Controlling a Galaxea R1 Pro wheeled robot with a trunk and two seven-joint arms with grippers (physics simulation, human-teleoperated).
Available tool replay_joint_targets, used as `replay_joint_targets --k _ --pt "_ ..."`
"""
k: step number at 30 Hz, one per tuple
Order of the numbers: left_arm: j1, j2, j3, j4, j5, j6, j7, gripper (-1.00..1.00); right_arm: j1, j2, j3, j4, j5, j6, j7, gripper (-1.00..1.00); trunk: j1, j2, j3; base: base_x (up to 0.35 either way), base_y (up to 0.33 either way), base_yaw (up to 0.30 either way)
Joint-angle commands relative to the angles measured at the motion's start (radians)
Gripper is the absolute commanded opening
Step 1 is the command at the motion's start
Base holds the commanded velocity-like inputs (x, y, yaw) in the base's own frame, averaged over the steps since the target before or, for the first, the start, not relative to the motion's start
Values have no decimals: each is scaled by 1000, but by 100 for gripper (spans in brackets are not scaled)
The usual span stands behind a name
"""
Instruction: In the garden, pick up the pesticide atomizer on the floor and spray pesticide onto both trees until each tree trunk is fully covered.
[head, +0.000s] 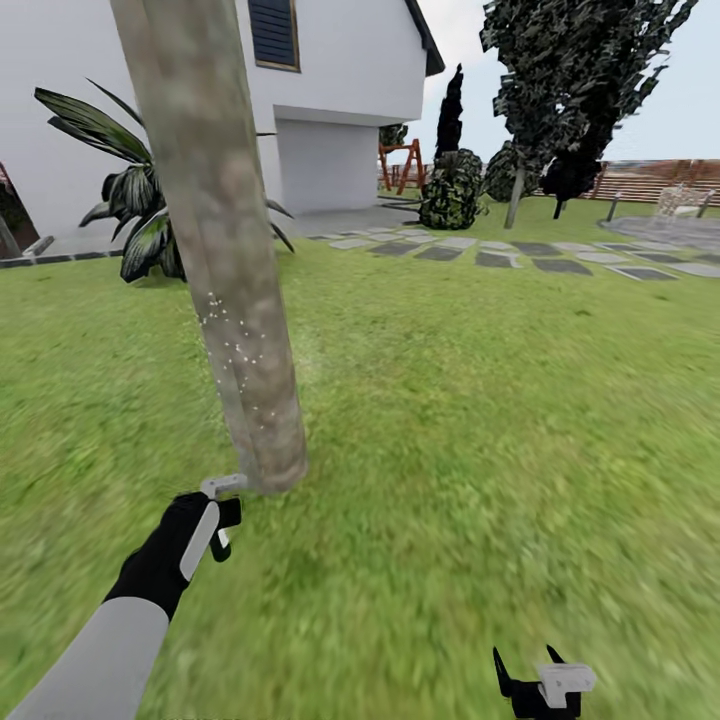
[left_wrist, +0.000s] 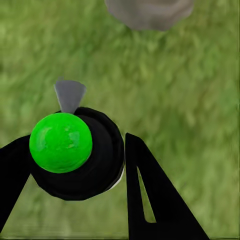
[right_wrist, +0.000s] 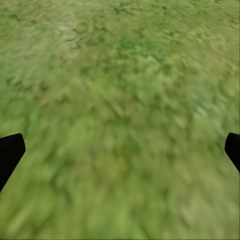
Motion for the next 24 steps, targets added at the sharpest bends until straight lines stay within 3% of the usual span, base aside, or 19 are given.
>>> replay_joint_targets --k 1,11,18,24 --pt "6 0 0 -1 1 0 0 -100 0 0 0 0 0 0 0 100 0 0 0 182 -152 124" --pt "12 -7 0 -1 9 3 0 -100 0 1 0 0 0 0 0 100 0 0 0 130 -245 30" --pt "13 -1 18 -1 6 1 0 -100 0 1 0 0 0 0 0 100 0 0 0 146 -239 258" --pt "14 -1 33 -2 7 -1 -1 -100 0 1 0 0 0 0 0 100 0 0 0 258 -4 196"
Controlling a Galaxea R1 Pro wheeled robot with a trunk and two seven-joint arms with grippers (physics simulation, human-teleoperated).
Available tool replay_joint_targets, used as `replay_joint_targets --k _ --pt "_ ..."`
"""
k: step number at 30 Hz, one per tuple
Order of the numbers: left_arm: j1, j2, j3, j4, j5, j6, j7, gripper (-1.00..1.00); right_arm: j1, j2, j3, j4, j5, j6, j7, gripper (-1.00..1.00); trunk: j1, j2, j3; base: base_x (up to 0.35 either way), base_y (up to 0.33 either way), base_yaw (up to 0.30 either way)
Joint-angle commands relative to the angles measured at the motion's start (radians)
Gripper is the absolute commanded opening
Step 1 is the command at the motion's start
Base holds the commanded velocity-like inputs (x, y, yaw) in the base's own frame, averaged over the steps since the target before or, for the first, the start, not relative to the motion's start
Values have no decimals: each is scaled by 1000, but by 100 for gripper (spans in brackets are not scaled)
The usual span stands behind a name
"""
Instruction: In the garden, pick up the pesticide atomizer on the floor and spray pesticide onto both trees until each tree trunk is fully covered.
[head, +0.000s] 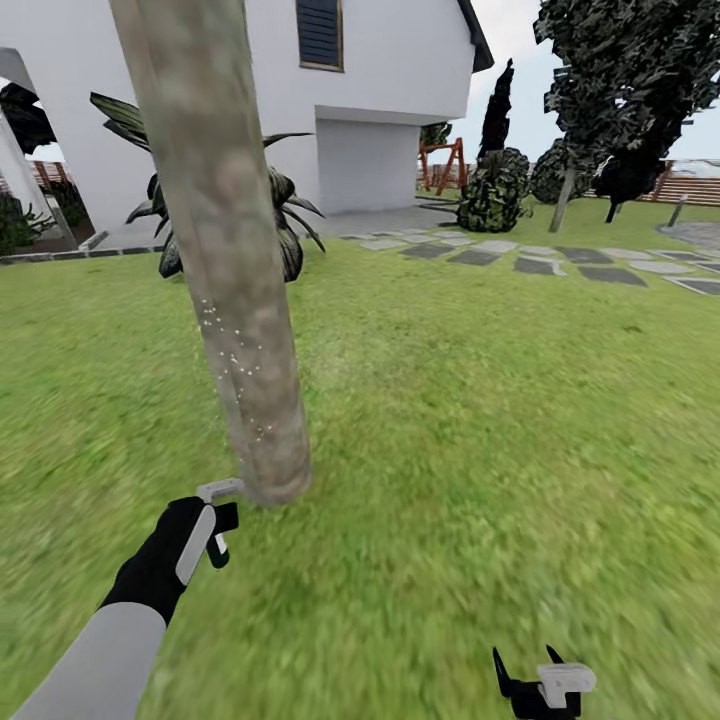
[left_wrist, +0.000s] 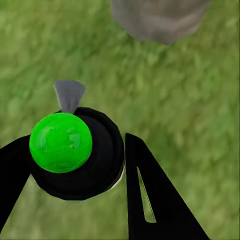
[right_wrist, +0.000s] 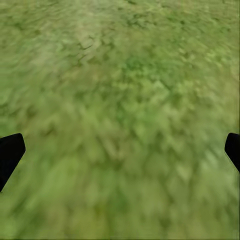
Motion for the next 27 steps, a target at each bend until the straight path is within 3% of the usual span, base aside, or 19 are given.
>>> replay_joint_targets --k 1,15,27 --pt "0 0 0 -1 0 0 0 -100 0 0 0 0 0 0 0 100 0 0 0 160 -185 17" --pt "0 -3 -3 -6 0 -1 0 -100 0 0 0 0 0 0 0 100 0 0 0 71 -258 6" --pt "0 -5 -3 -2 0 -3 0 -100 0 1 0 0 0 0 0 100 0 0 0 19 -273 250"
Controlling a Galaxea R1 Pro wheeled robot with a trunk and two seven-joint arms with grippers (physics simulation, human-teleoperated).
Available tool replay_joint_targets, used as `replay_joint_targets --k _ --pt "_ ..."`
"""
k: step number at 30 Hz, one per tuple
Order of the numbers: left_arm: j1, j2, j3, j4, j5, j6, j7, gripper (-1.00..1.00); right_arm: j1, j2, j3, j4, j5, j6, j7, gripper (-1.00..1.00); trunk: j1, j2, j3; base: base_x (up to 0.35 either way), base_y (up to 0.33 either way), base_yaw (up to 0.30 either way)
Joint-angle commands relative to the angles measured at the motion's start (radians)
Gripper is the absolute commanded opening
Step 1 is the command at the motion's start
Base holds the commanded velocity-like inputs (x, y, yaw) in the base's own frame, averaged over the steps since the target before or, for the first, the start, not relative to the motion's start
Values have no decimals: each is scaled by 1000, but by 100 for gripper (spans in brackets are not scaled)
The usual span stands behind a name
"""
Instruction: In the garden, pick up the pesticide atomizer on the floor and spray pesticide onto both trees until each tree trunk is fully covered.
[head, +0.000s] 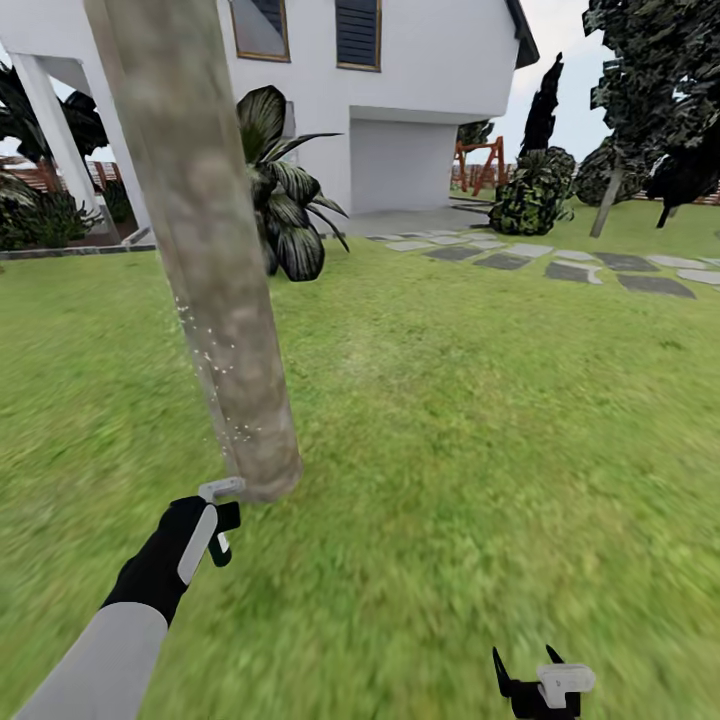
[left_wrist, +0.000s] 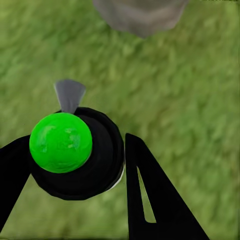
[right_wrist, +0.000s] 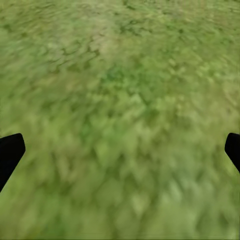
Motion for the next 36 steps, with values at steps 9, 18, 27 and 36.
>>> replay_joint_targets --k 9,18,27,36 --pt "0 0 0 1 -1 0 0 -100 0 0 0 0 0 0 0 100 0 0 0 138 -266 98" --pt "0 -3 0 1 -1 0 0 -100 0 0 0 0 0 0 0 100 0 0 0 155 -263 0" --pt "0 -5 -1 2 -1 0 0 -100 0 0 0 0 0 0 0 100 0 0 0 155 -263 22" --pt "0 -6 -1 3 -1 0 0 -100 0 0 0 0 0 0 0 100 0 0 0 154 -263 260"
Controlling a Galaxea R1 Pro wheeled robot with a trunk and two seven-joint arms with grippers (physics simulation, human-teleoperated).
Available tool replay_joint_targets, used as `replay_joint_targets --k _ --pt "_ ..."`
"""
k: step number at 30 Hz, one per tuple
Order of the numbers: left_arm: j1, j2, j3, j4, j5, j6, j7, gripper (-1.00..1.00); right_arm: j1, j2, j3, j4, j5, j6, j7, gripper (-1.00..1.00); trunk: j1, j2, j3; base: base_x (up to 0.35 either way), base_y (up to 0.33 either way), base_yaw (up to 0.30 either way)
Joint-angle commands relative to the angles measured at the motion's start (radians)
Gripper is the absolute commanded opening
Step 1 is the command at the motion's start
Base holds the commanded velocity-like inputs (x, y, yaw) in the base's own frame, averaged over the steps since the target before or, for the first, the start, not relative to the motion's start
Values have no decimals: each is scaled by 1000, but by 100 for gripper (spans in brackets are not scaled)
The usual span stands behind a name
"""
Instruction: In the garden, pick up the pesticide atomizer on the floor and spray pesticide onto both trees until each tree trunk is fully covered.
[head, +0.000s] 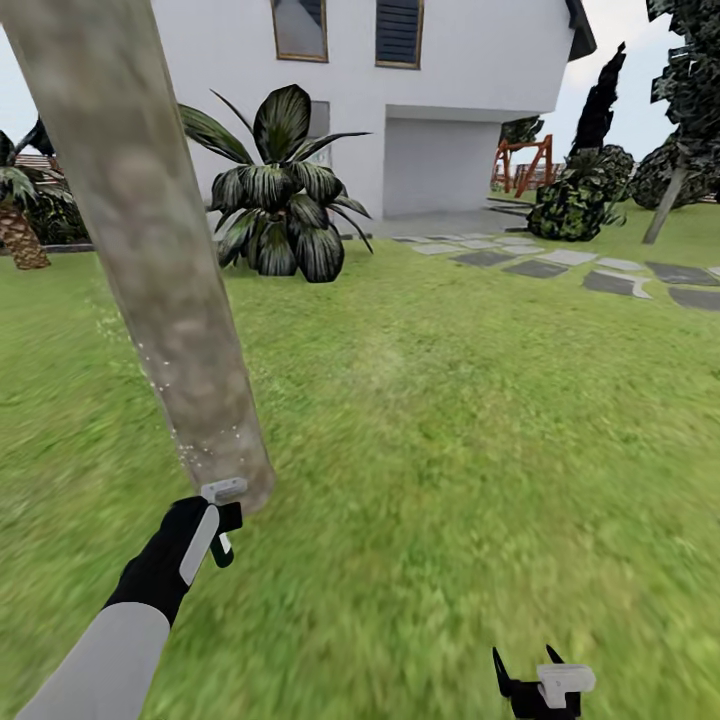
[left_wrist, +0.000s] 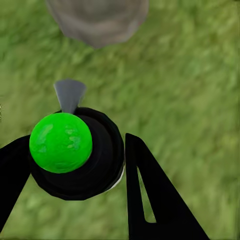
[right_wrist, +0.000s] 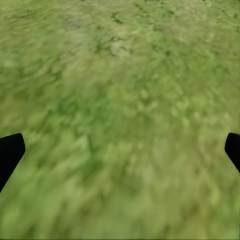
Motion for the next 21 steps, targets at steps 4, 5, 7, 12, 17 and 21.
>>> replay_joint_targets --k 4,5,7,12,17,21 --pt "0 0 0 0 -1 0 0 -100 0 0 0 0 0 0 0 100 0 0 0 150 -263 279" --pt "0 0 0 0 -1 0 0 -100 0 0 0 0 0 0 0 100 0 0 0 149 -263 279" --pt "0 0 0 0 -1 0 0 -100 0 0 0 0 0 0 0 100 0 0 0 148 -263 279" --pt "0 0 1 0 -1 0 0 -100 0 0 0 0 0 0 0 100 0 0 0 148 -263 180" --pt "0 0 1 0 -1 0 0 -100 0 0 0 0 0 0 0 100 0 0 0 144 -263 7" --pt "0 0 1 -1 -1 0 0 -100 0 0 0 0 0 0 0 100 0 0 0 143 -263 0"
